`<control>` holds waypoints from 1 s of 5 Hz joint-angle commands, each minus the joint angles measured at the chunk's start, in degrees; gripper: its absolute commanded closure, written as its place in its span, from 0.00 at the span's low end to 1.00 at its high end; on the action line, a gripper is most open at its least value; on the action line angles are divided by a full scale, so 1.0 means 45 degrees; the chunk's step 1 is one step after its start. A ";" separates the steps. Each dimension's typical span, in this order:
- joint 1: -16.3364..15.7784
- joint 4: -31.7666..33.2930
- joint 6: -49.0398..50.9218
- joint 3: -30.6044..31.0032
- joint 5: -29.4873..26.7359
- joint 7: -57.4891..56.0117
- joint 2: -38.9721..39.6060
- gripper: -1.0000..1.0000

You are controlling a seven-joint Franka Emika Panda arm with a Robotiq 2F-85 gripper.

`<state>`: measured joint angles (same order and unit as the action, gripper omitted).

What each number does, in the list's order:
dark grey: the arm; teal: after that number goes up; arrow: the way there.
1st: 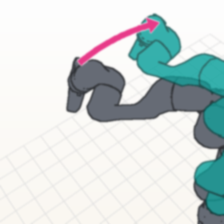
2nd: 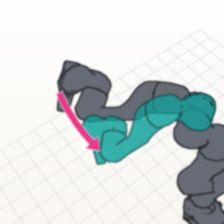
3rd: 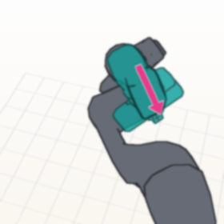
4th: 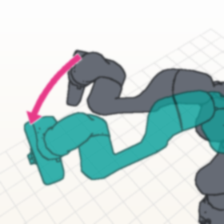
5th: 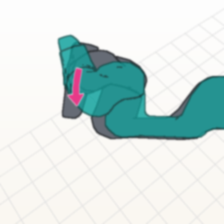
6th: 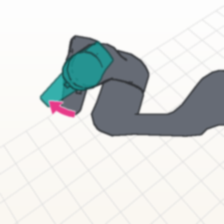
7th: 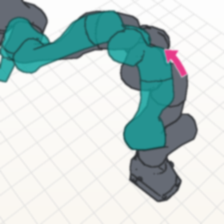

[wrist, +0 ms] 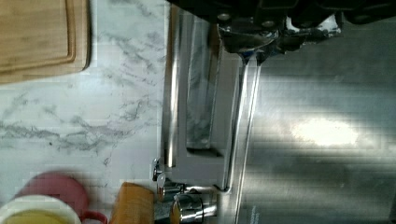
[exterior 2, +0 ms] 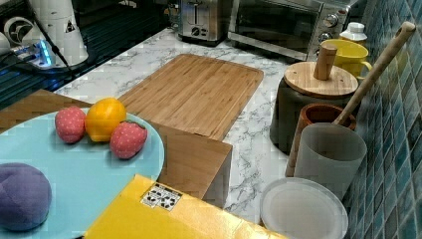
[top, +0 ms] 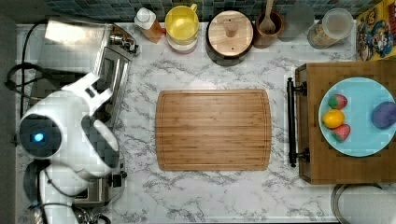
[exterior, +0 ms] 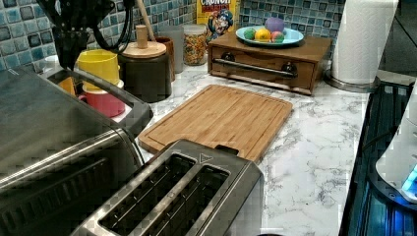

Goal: Close the oven.

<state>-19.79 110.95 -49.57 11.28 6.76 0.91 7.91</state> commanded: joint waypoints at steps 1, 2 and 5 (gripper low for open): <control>0.0106 -0.1429 0.0817 0.0333 0.0726 0.0525 -0.0869 1.00; 0.0058 -0.1429 0.0821 0.0285 0.0721 0.0522 -0.0870 1.00; -0.0044 -0.1429 0.0820 0.0182 0.0709 0.0515 -0.0871 1.00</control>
